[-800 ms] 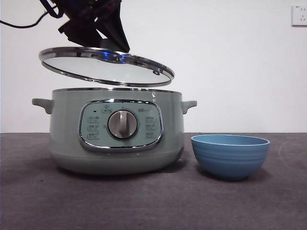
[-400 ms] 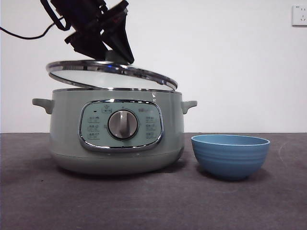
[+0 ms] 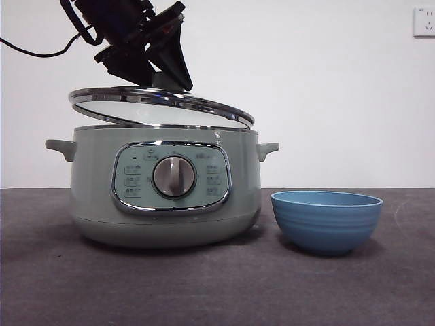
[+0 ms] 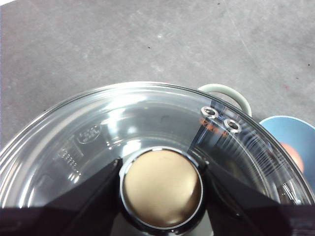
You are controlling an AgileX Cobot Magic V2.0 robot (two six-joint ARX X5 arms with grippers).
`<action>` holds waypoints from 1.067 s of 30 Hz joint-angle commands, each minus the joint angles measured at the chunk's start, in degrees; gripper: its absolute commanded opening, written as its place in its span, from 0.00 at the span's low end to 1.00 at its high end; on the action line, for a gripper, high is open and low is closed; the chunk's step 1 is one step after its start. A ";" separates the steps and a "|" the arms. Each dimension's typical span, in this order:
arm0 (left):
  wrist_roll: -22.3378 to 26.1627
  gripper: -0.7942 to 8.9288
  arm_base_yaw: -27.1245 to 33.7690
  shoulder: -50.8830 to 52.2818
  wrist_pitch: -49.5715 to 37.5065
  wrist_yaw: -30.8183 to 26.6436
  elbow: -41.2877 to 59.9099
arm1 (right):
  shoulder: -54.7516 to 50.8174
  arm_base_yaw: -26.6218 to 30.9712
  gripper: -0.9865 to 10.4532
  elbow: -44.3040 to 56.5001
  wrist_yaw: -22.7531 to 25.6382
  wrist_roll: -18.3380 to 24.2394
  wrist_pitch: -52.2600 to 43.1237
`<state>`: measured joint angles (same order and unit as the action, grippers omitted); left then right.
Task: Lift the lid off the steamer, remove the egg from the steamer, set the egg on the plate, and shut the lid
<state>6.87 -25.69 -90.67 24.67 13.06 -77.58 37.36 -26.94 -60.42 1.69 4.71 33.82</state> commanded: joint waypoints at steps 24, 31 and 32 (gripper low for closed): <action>-0.76 0.07 -0.68 -2.34 -0.46 -1.62 -0.83 | -0.04 -0.07 0.53 -0.09 -0.24 -1.92 2.32; -0.85 0.09 -0.68 -2.91 1.42 -2.49 -0.83 | -0.04 -0.11 0.53 -0.09 -0.28 -2.29 2.64; -0.87 0.09 -0.68 -2.91 1.70 -2.43 -0.83 | -0.04 -0.11 0.53 -0.09 -0.28 -2.29 2.73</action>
<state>5.54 -26.15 -93.08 26.20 10.85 -77.93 37.36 -26.98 -60.42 1.50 3.16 36.58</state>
